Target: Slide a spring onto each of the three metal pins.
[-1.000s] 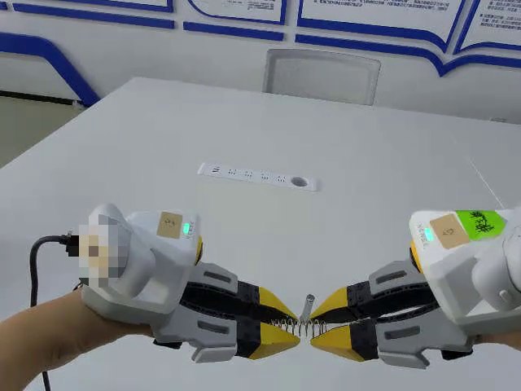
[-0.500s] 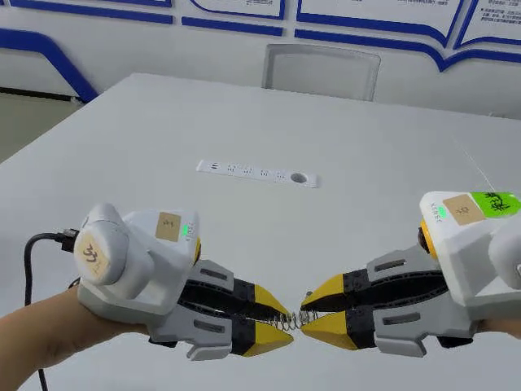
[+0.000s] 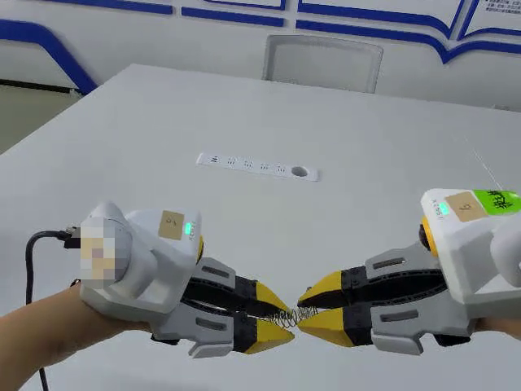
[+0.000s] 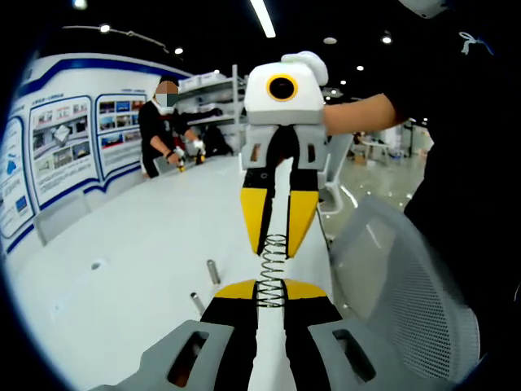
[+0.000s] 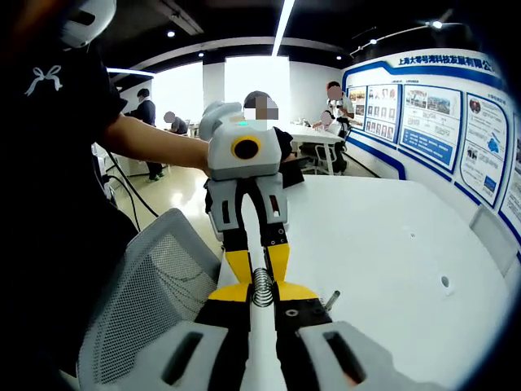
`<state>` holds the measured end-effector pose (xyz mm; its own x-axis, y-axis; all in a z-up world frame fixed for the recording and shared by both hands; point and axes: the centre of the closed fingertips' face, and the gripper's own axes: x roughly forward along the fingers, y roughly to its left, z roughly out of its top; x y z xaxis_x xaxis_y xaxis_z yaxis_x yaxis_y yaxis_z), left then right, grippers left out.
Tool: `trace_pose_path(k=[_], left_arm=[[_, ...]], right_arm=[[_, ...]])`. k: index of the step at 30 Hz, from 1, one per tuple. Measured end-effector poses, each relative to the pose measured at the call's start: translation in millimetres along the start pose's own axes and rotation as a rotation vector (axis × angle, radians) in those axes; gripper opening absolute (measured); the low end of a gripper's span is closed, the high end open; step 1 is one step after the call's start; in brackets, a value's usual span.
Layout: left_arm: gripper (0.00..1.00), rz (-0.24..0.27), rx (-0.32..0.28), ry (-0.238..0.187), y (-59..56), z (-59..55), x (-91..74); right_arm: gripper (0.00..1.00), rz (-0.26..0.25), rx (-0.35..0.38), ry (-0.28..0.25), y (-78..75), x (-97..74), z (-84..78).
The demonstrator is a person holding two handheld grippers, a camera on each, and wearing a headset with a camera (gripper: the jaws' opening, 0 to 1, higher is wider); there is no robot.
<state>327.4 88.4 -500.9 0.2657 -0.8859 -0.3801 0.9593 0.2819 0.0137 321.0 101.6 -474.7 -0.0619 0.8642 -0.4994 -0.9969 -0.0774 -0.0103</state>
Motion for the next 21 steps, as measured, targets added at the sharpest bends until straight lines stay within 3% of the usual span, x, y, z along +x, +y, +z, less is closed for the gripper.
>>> trace_pose_path(k=[14,18,21], left_arm=[[0.10,-0.001,-0.014,0.009,-2.9,-5.1,3.7],[0.10,0.001,-0.033,-0.012,-2.0,-4.8,1.7],[0.10,0.007,-0.010,-0.006,-1.3,-4.1,1.6]], right_arm=[[0.11,0.008,0.055,-0.035,0.0,4.2,6.0],[0.12,-0.003,0.067,-0.032,-2.6,3.1,4.9],[0.12,-0.005,0.071,-0.033,-3.2,2.8,5.6]])
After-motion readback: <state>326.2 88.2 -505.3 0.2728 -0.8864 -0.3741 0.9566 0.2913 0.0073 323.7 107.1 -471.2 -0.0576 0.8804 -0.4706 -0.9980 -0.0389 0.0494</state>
